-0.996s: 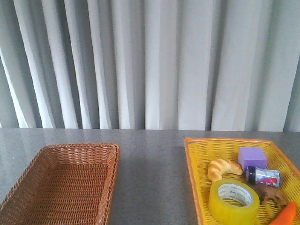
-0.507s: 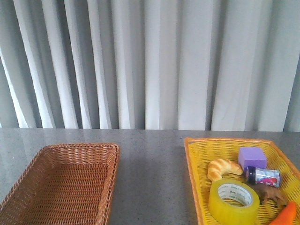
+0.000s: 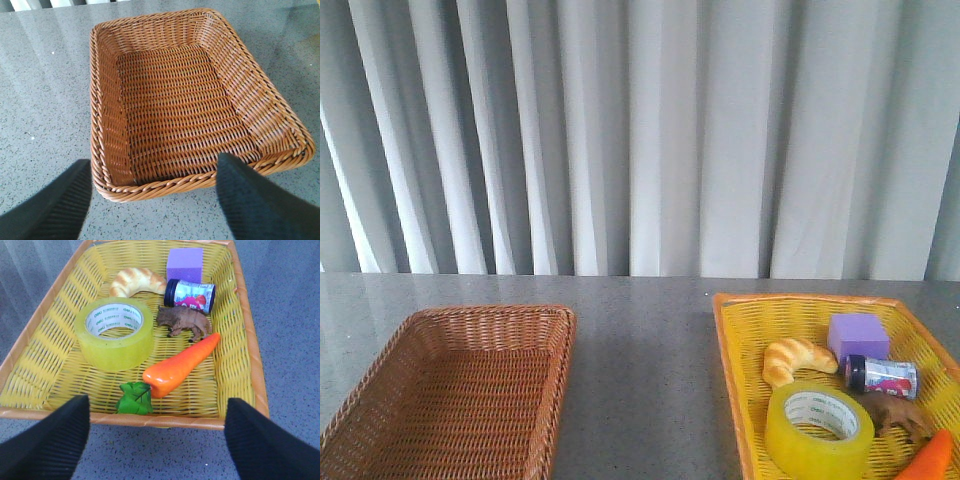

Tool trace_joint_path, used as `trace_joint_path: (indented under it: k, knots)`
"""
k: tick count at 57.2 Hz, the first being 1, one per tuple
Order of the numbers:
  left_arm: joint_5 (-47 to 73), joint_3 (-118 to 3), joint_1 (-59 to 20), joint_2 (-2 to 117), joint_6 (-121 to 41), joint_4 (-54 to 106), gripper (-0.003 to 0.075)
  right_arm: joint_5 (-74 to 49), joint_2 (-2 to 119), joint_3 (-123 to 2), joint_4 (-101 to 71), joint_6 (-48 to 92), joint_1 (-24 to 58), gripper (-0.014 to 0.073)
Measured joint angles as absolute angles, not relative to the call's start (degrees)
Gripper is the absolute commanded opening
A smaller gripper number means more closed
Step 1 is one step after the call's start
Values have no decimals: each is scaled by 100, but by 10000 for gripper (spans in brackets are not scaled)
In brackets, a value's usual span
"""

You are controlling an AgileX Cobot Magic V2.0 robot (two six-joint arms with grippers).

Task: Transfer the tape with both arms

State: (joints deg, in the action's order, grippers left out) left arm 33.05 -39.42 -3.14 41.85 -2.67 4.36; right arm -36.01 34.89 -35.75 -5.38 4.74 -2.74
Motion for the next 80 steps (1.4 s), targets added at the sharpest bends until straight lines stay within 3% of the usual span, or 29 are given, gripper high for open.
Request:
trace_joint_path:
  k: [23,37,58,80]
  knots:
    - [3280,-3942,-446,4185,-358,771,566,-3790,4275,-4056,-603,632,-274,542]
    - [3229,-3942,-1078,4187,-923,977,566,-4364,5703,-5108,-872,988,-274,541]
    - [3142,-3942,-1166,4187,-984,997,566,-5087,7906,-6672,-1034,1274,-114,485]
    - [3129,-3942,-1170,4187,-986,997,566,-5442,9807,-8245,-279,195,241,432]
